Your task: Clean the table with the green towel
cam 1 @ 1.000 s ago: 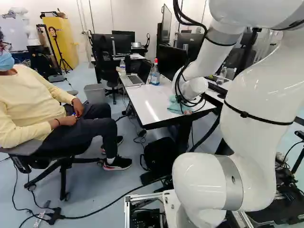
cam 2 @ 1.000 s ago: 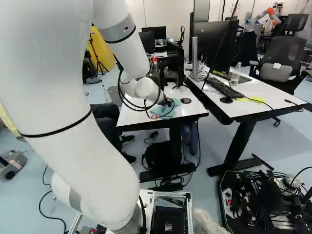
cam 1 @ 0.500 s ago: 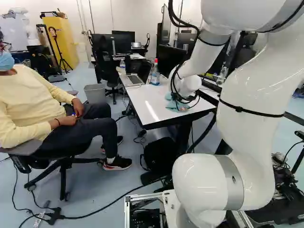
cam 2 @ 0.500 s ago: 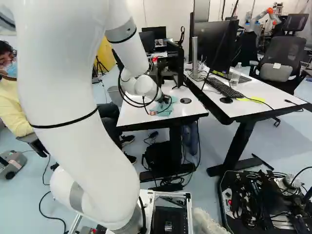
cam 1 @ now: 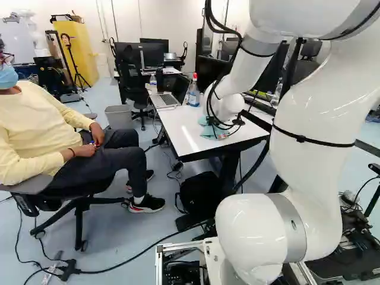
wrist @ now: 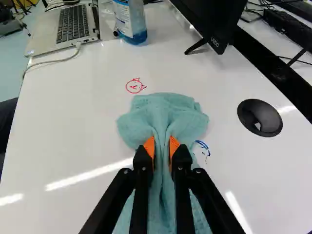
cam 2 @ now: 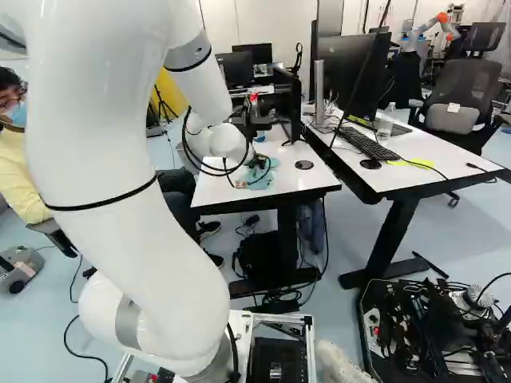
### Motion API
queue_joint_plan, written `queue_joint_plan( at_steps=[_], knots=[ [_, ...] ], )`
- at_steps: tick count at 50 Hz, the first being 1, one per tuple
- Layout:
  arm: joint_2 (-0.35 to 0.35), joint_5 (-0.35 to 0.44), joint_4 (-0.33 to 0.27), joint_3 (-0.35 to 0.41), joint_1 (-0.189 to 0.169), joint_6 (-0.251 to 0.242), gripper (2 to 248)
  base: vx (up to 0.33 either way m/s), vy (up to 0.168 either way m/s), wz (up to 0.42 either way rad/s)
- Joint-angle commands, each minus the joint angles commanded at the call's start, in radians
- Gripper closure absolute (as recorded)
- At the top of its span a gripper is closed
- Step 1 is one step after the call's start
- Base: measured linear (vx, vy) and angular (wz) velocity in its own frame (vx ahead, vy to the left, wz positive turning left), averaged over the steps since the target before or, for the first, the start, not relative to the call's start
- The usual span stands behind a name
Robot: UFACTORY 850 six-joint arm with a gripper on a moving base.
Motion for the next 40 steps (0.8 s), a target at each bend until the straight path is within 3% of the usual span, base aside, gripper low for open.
queue_joint_plan(
  at_steps=[15,40],
  knots=[
    [0.066,0.0,0.0,0.073,0.002,0.0,196,0.0,0.0,0.0],
    [0.127,0.0,0.0,0.137,-0.08,0.0,196,0.0,0.0,0.0]
  ],
)
